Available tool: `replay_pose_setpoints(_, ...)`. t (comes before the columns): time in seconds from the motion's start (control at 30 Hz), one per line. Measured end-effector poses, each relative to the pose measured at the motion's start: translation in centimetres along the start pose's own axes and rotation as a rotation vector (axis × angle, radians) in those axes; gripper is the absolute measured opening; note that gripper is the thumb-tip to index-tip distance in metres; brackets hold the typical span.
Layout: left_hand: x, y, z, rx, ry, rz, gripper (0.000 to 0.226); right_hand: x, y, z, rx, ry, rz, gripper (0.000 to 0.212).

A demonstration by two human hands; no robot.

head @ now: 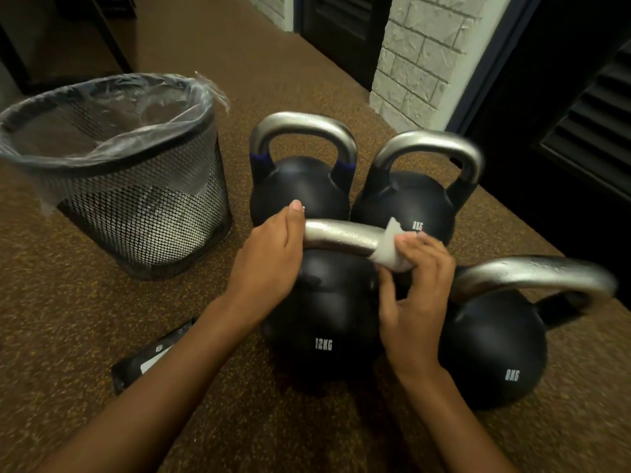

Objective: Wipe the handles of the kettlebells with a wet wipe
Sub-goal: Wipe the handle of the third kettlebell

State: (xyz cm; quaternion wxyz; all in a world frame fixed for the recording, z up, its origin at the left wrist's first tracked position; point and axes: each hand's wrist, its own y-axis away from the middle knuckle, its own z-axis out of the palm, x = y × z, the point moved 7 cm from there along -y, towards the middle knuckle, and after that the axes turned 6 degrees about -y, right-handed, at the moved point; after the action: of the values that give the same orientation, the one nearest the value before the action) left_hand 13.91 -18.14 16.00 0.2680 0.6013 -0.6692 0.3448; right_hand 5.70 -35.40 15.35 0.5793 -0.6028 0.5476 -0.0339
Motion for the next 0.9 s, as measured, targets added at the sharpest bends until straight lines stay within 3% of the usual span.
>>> replay_pose_setpoints(0.17,0.0,-0.2,0.0,0.003,-0.039,0.043,0.043,0.0,0.0,-0.9,-0.026,0.090,0.122,0.042)
replay_pose_setpoints(0.33,2.5,0.3,-0.7,0.051,-0.334,0.301,0.051,-0.6,-0.3,-0.9,-0.105,0.081,0.209,0.051)
replay_pose_setpoints(0.57,7.2,1.8,2.1,-0.093,-0.335,0.444,0.060,-1.3,-1.9,-1.5,-0.210,-0.147,0.248,0.047)
replay_pose_setpoints(0.67,7.6,0.7,3.2,-0.227,-0.227,0.386,0.051,-0.9,-3.0,-1.8,-0.226,-0.329,0.338,0.048)
replay_pose_setpoints(0.8,9.5,-0.3,4.1,-0.413,0.146,0.205,0.019,-0.5,-4.5,-2.6,-0.274,-0.544,0.377,0.054)
replay_pose_setpoints(0.9,11.4,-1.0,4.5,-0.428,0.365,0.177,0.023,-0.9,-6.4,-3.6,-0.311,-0.712,0.371,0.054)
